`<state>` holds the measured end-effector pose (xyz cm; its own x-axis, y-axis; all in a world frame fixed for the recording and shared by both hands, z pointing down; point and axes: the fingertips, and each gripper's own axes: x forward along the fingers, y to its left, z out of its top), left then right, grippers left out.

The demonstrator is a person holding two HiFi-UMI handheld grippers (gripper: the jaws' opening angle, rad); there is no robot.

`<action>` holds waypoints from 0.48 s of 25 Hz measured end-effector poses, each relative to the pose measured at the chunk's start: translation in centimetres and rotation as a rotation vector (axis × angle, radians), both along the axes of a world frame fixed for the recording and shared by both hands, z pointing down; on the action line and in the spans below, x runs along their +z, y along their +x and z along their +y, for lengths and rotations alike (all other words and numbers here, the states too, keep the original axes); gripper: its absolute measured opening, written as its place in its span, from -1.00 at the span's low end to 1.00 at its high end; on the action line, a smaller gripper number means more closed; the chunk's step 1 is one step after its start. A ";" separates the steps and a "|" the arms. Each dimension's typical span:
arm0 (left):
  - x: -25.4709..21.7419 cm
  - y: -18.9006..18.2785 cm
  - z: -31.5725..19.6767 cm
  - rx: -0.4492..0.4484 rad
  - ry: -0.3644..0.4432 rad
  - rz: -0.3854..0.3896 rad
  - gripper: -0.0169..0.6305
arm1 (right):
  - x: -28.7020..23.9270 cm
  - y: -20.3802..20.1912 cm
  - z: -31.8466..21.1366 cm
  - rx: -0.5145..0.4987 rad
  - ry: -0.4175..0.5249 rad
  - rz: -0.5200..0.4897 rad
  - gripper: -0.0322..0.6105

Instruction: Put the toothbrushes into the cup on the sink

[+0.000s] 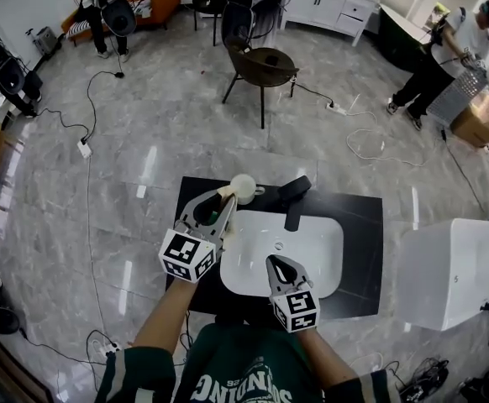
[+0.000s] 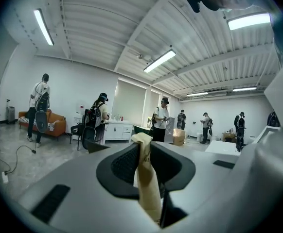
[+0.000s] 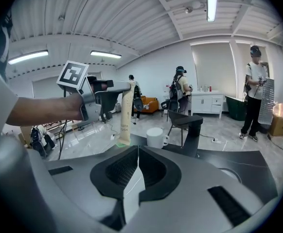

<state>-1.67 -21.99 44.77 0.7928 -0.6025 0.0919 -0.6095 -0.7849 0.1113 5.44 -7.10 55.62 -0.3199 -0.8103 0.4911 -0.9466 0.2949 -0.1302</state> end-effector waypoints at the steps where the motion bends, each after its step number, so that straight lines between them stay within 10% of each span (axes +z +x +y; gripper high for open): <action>1: 0.0 0.2 -0.3 -0.002 0.004 0.000 -0.71 | 0.0 0.0 -0.2 0.001 0.000 -0.001 -0.77; 12: -0.2 2.6 -4.1 -0.003 0.033 0.020 -0.72 | 0.4 0.1 -2.0 -0.011 -0.018 -0.015 -0.77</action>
<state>0.91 -26.08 44.60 0.7927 -0.6070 0.0564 -0.6095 -0.7867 0.0979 5.49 -9.14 56.07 -0.3362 -0.7978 0.5006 -0.9413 0.3027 -0.1497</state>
